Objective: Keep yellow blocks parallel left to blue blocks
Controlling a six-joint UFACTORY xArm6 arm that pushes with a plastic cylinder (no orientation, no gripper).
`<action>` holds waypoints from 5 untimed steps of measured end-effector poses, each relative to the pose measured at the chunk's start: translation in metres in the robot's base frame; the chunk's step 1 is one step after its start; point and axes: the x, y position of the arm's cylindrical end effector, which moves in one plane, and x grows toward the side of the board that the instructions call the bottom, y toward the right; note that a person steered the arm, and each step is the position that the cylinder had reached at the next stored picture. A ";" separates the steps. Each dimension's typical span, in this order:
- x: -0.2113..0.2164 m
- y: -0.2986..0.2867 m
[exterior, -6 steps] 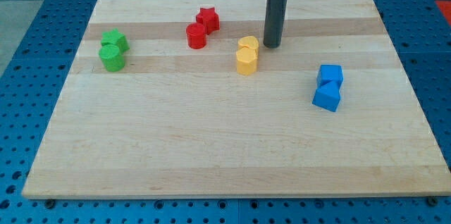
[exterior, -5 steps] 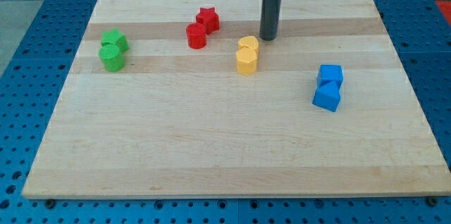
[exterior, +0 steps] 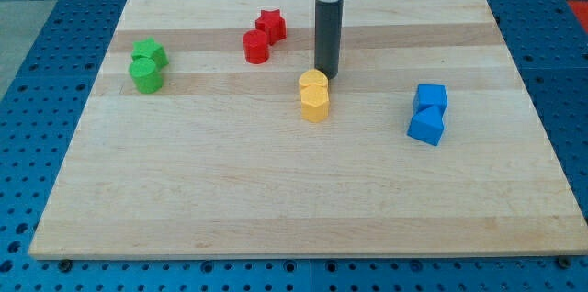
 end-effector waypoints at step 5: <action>0.025 0.000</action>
